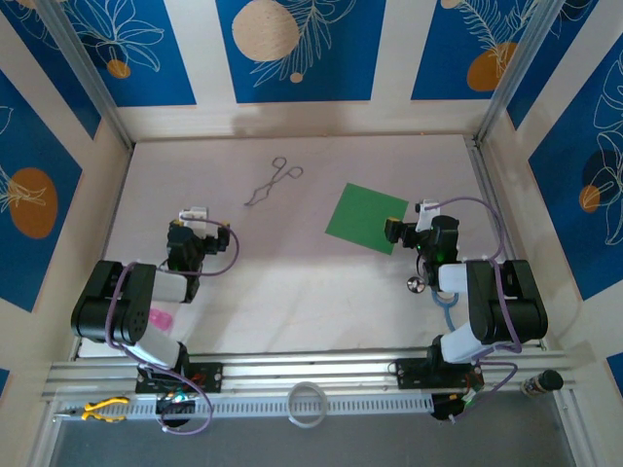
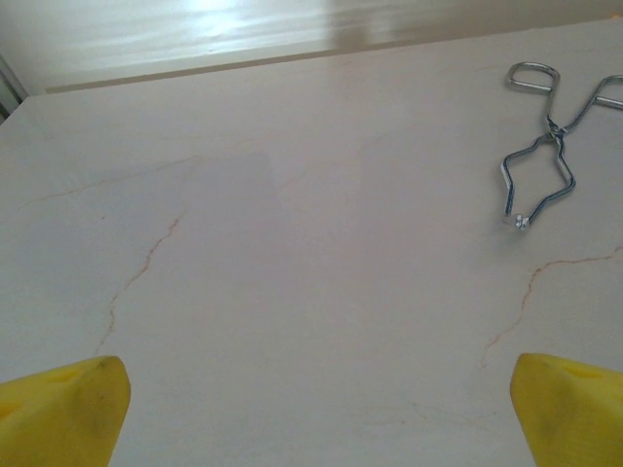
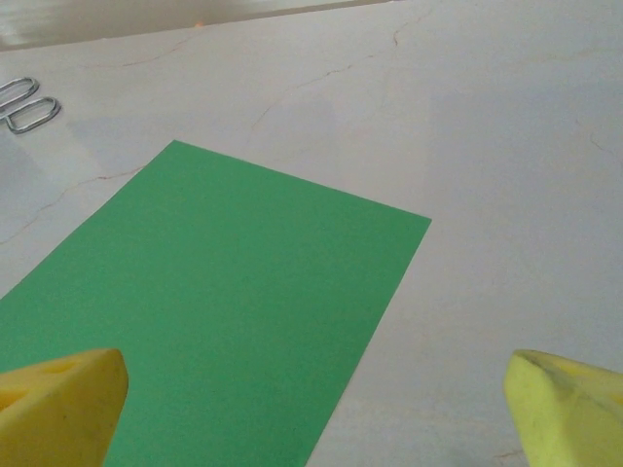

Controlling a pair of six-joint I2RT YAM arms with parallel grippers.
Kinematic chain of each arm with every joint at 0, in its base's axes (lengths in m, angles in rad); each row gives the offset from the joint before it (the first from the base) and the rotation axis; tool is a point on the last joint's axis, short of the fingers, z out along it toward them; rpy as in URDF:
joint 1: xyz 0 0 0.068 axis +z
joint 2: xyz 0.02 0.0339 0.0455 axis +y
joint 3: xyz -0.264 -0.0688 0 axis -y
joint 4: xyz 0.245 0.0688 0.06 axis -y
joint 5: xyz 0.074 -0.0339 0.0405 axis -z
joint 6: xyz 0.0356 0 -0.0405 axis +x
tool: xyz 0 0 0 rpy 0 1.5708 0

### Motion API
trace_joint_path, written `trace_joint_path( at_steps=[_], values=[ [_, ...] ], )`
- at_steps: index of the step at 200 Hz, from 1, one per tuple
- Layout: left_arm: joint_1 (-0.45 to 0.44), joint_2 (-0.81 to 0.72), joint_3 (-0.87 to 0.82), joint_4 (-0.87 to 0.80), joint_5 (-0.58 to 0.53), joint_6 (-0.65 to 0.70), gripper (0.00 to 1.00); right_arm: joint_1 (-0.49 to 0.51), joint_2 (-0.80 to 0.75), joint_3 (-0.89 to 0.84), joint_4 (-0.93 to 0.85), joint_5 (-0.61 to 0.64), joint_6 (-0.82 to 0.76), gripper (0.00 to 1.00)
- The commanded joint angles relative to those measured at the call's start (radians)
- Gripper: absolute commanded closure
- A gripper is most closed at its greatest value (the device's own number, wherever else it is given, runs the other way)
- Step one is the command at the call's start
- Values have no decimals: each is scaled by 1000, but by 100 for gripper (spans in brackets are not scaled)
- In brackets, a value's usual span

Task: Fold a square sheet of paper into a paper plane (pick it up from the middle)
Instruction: Move the square sheet of paper to the center of the table.

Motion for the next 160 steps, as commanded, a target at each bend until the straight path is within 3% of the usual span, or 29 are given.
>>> trace_joint_path(
  at_steps=[1, 22, 67, 80, 98, 124, 135, 160],
  values=[
    [13, -32, -25, 53, -23, -2, 0, 5, -23, 34, -10, -1, -25, 1],
    [15, -93, -24, -7, -18, 1, 0, 0, -60, 63, -90, 10, -10, 1],
    [19, -235, 83, -388, -78, -109, 0, -5, -148, 264, -565, 131, 119, 1],
    [20, -261, 120, -492, -85, -143, 0, -7, -147, 346, -743, 161, 238, 1],
    [20, -311, 181, -668, -59, -154, 0, -35, -107, 493, -969, -53, 297, 1],
    [29, -350, 327, -1001, -92, -328, 0, -42, -57, 535, -963, -306, 420, 1],
    [38, -348, 366, -1066, -2, -350, 0, -27, -22, 567, -975, -353, 450, 1],
    [41, -324, 405, -1093, 229, -446, 0, 20, 80, 684, -1104, -309, 493, 0]
  ],
)
